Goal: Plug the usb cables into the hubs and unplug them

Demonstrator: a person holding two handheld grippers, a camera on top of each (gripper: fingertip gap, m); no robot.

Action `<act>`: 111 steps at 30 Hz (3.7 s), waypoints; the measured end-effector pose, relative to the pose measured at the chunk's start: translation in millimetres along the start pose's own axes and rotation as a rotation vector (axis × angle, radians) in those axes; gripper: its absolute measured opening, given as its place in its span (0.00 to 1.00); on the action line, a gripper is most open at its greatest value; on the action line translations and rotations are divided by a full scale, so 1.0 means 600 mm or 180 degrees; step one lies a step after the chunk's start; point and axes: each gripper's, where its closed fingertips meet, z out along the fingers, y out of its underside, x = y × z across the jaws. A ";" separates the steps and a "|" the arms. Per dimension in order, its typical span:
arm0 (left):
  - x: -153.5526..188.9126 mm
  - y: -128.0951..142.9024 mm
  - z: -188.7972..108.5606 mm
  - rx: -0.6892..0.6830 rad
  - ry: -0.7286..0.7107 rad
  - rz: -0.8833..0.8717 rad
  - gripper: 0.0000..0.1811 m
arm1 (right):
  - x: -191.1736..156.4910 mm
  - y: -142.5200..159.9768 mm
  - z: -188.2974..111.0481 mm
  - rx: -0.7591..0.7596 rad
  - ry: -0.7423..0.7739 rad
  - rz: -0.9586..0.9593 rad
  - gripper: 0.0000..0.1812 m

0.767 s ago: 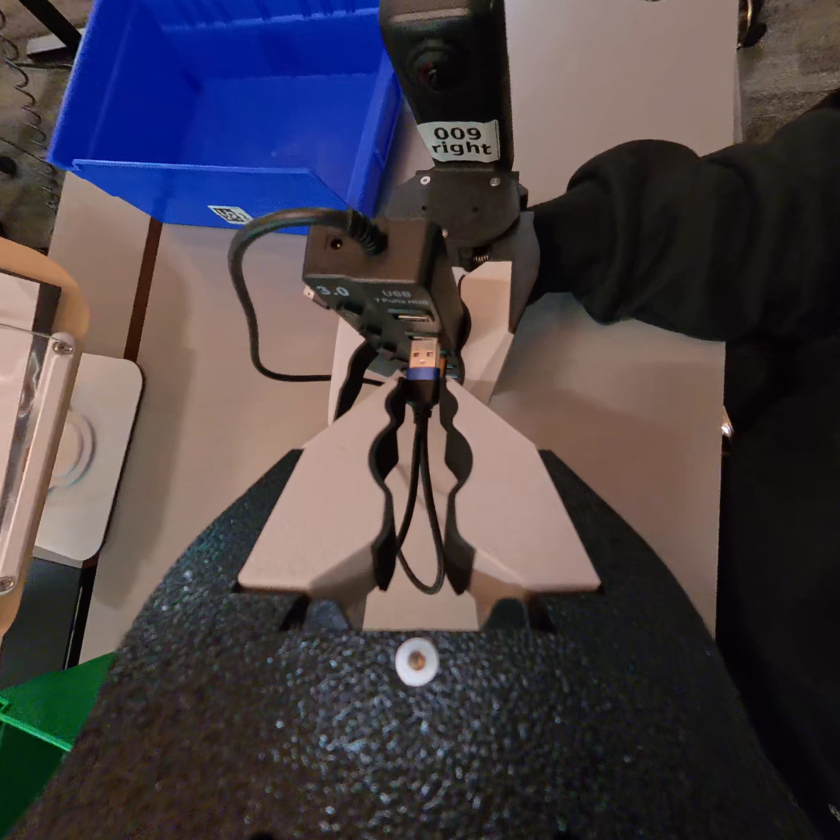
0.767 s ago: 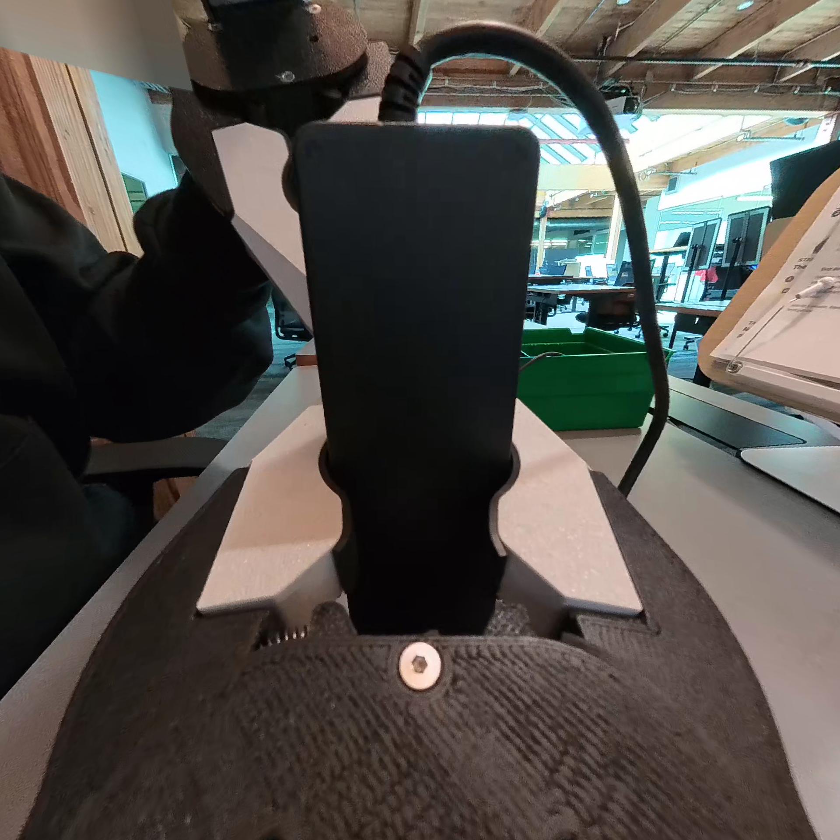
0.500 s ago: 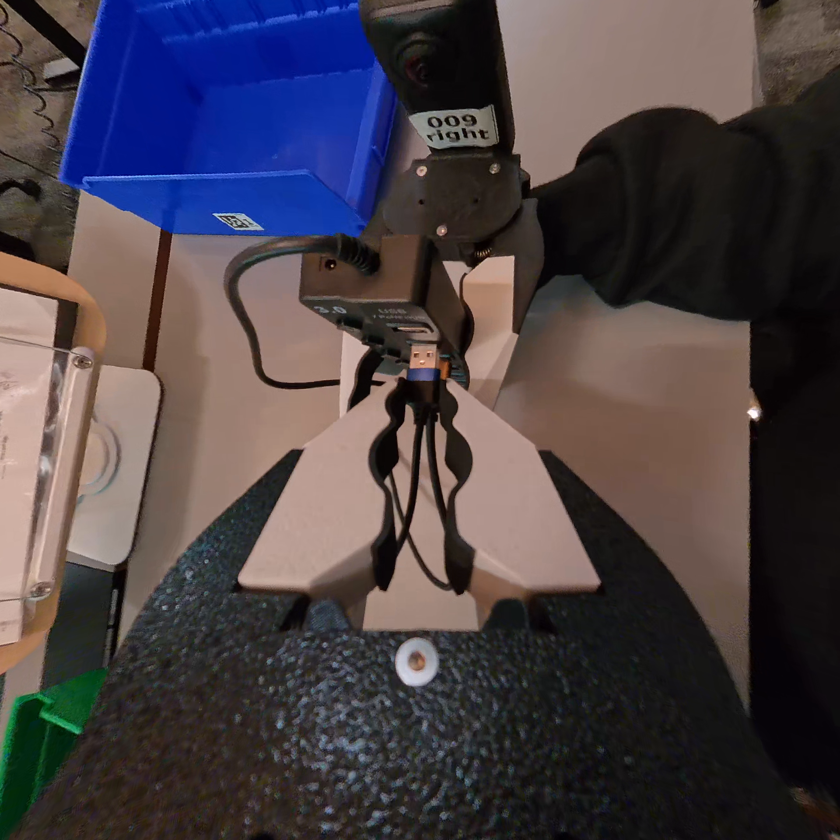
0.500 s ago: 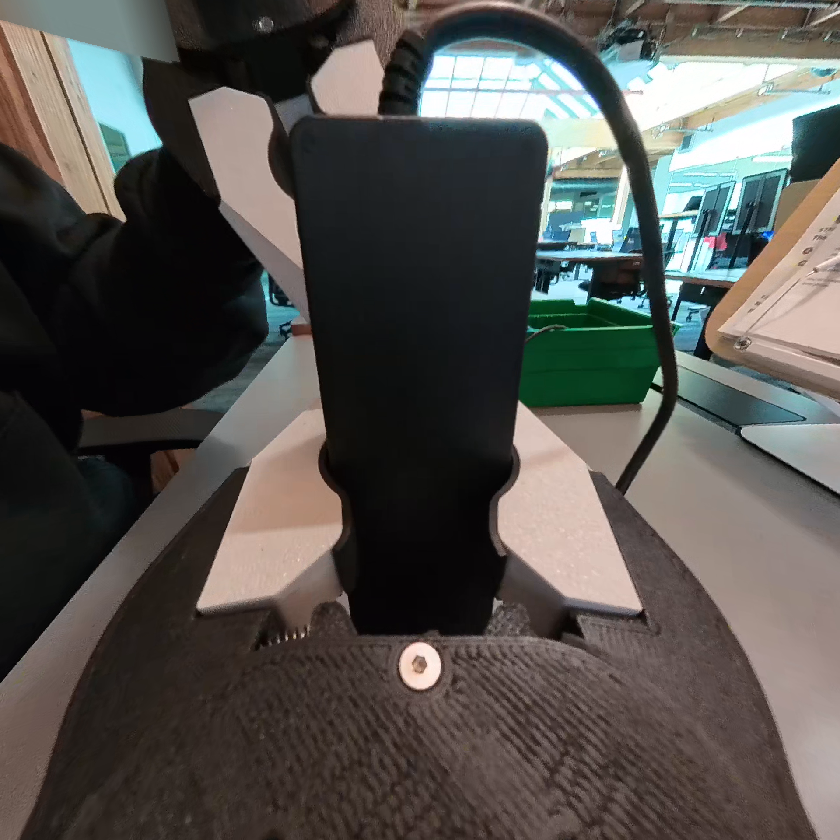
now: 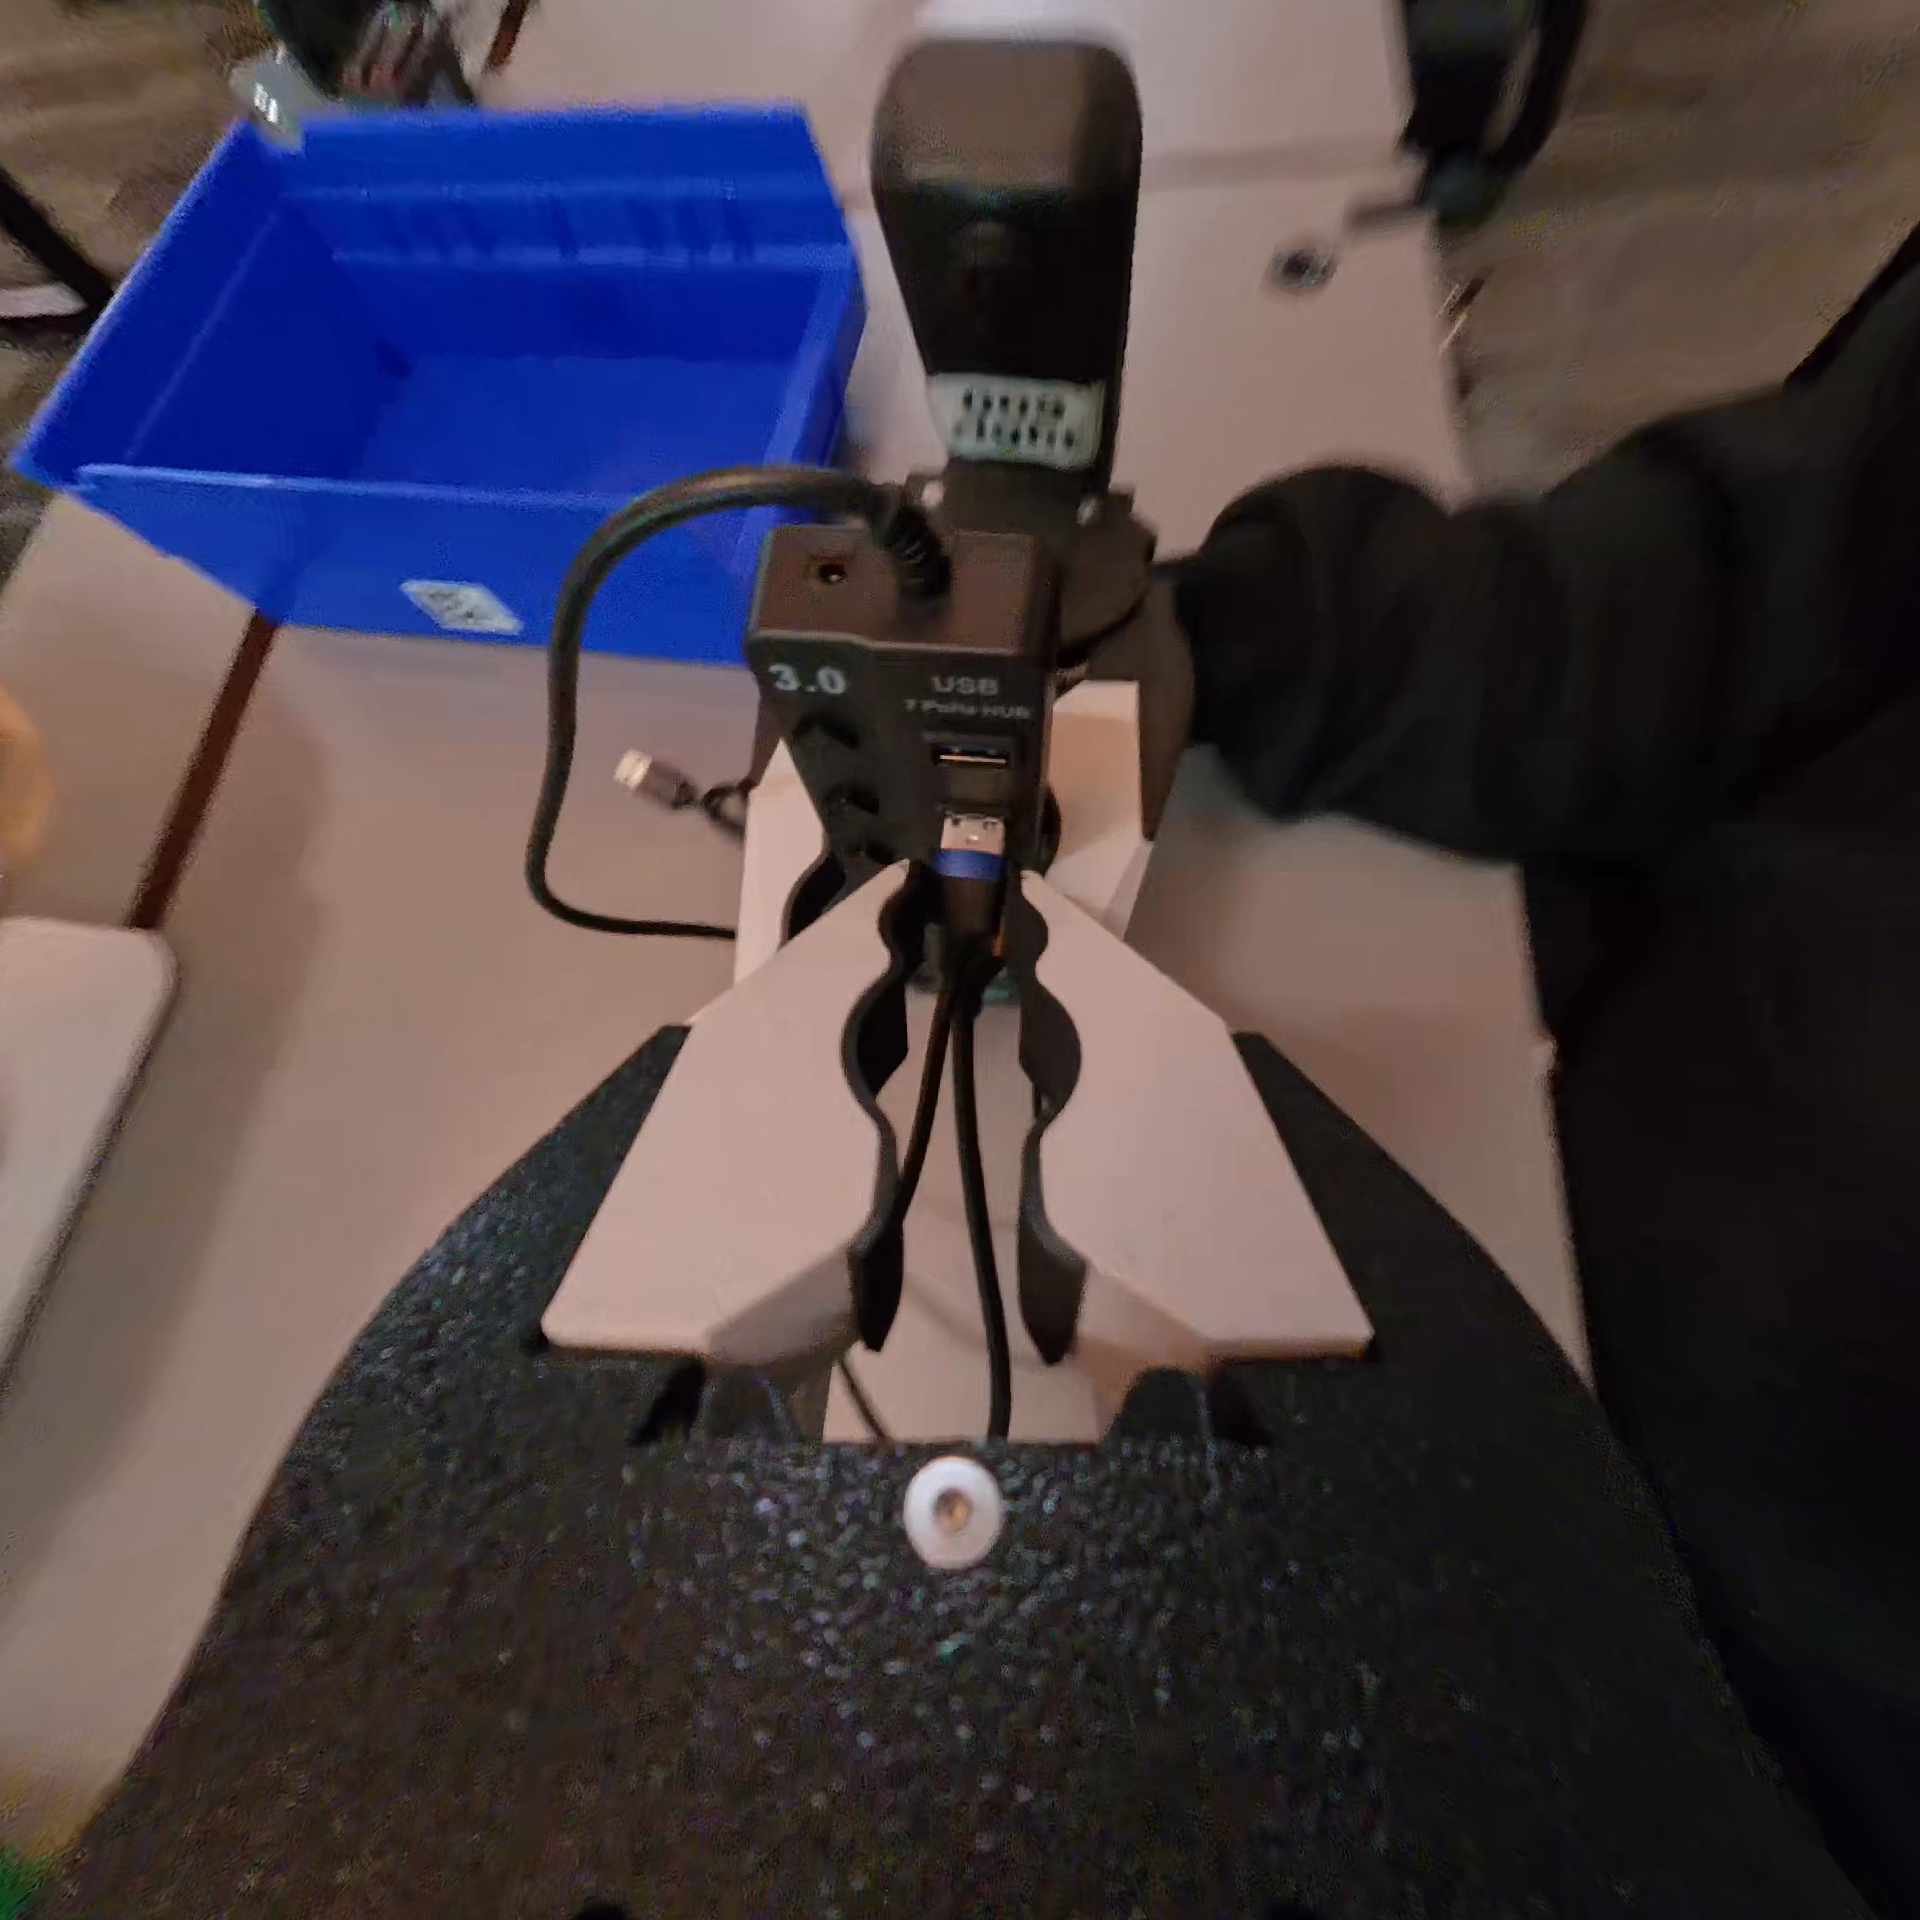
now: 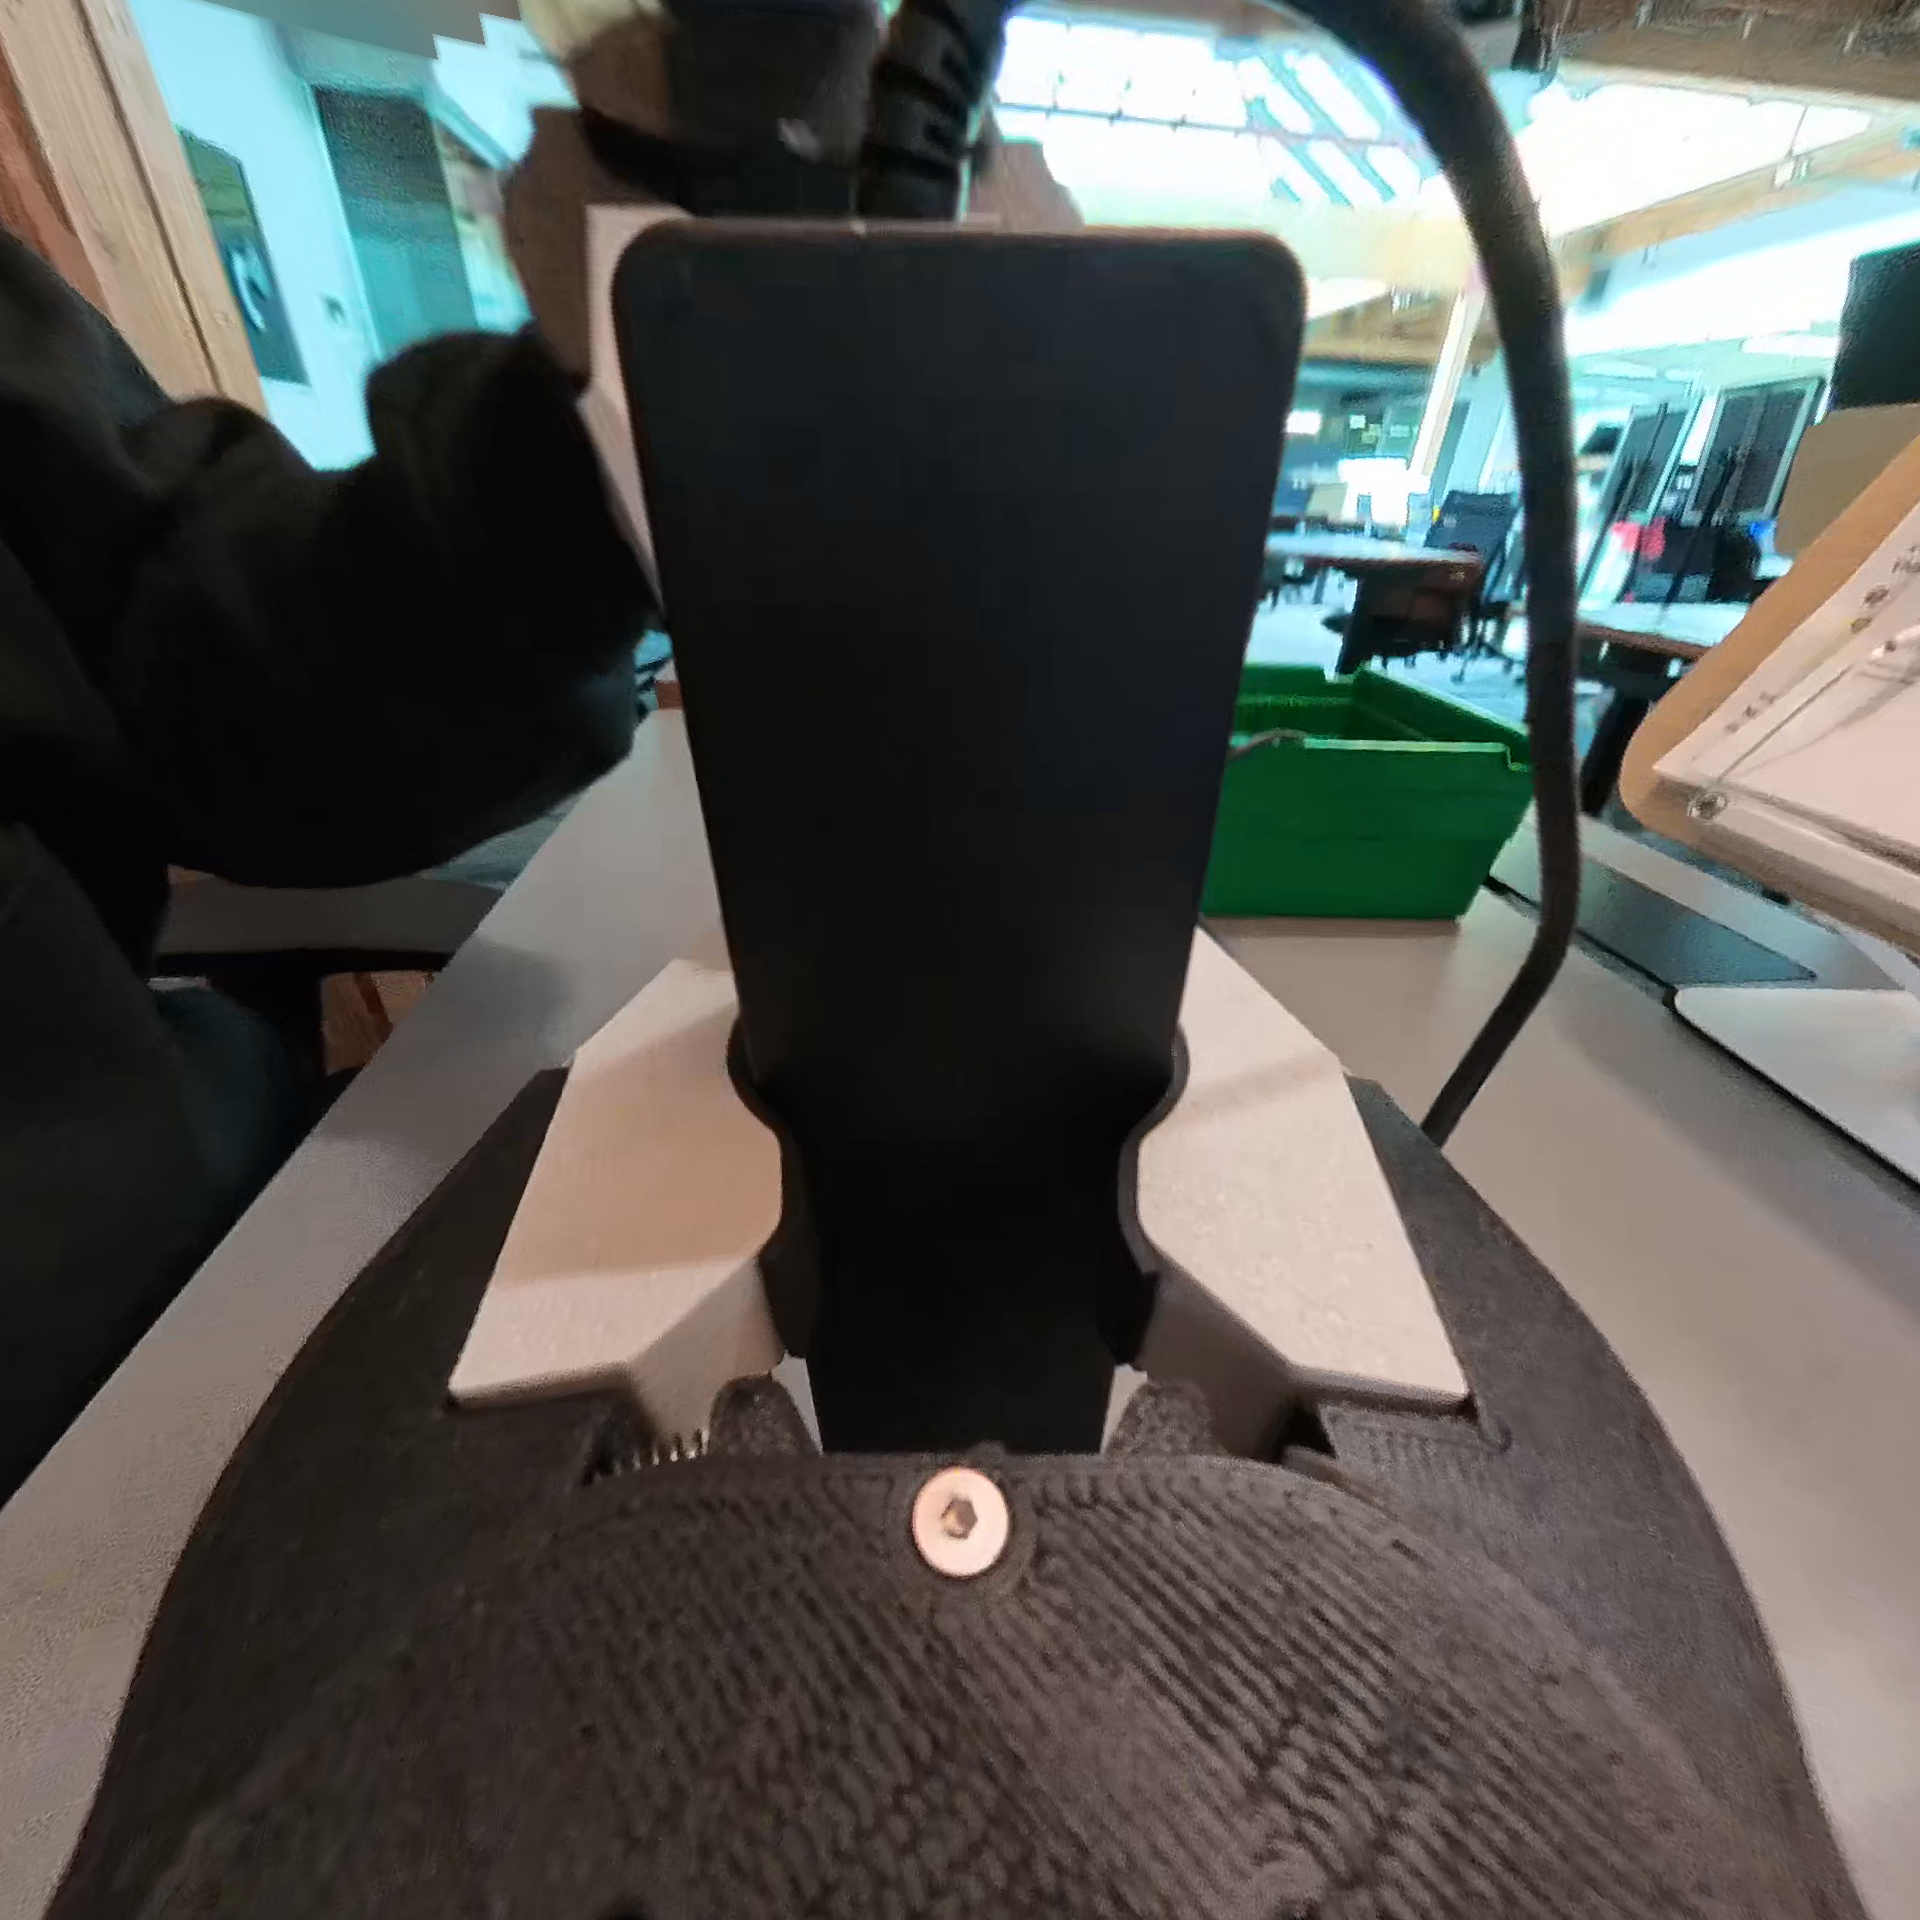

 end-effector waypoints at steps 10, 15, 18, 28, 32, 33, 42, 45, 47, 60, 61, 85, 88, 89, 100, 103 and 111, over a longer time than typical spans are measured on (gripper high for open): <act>0.002 -0.005 -0.007 0.0756 0.0328 -0.0557 0.09 | -0.001 -0.008 -0.002 0.0136 -0.0047 0.0084 0.35; 0.003 0.005 -0.009 0.0675 0.0247 -0.0500 0.07 | 0.000 -0.006 -0.001 0.0121 -0.0043 0.0112 0.35; 0.000 0.010 -0.008 0.0639 0.0198 -0.0454 0.06 | 0.001 0.006 0.003 -0.0027 -0.0005 0.0070 0.35; 0.002 0.040 -0.007 0.0098 -0.0039 0.0039 0.06 | -0.001 0.034 0.012 -0.0474 0.0050 -0.0092 0.35; 0.005 0.024 -0.012 0.0430 0.0105 -0.0106 0.06 | -0.006 0.029 0.013 -0.0424 0.0010 -0.0080 0.35; 0.006 0.026 -0.011 0.0420 0.0111 -0.0107 0.06 | -0.005 0.034 0.012 -0.0479 0.0011 -0.0109 0.35; 0.011 0.003 -0.016 0.0863 0.0307 -0.0294 0.06 | -0.012 0.009 0.010 -0.0161 -0.0081 0.0017 0.35; 0.010 -0.003 -0.013 0.1058 0.0343 -0.0476 0.07 | -0.007 0.009 0.006 -0.0139 -0.0049 0.0041 0.35; 0.006 -0.001 -0.008 0.1078 0.0263 -0.0513 0.06 | 0.001 0.011 0.004 -0.0145 0.0012 0.0080 0.35; -0.002 -0.002 -0.005 0.1151 0.0072 -0.0456 0.06 | 0.009 0.002 0.005 0.0011 0.0101 0.0156 0.37; -0.001 -0.003 -0.006 0.1160 0.0082 -0.0443 0.06 | 0.010 -0.002 0.005 0.0061 0.0112 0.0149 0.37; 0.013 0.048 0.008 0.0143 -0.0066 0.0036 0.06 | -0.005 0.035 0.018 -0.0578 0.0123 -0.0322 0.35; 0.009 0.046 0.009 0.0226 -0.0097 -0.0041 0.07 | -0.001 0.025 0.016 -0.0439 0.0158 -0.0275 0.35; 0.008 0.041 0.009 0.0328 -0.0094 -0.0110 0.07 | 0.001 0.024 0.015 -0.0417 0.0166 -0.0272 0.36; 0.022 0.029 -0.009 0.0839 -0.0039 -0.0131 0.06 | -0.018 0.009 0.018 -0.0172 -0.0083 -0.0167 0.36; 0.020 0.031 -0.011 0.0788 -0.0057 -0.0084 0.06 | -0.018 0.008 0.018 -0.0162 -0.0082 -0.0162 0.36; 0.017 0.028 -0.010 0.0888 -0.0017 -0.0110 0.02 | -0.016 0.011 0.013 -0.0178 -0.0114 -0.0064 0.36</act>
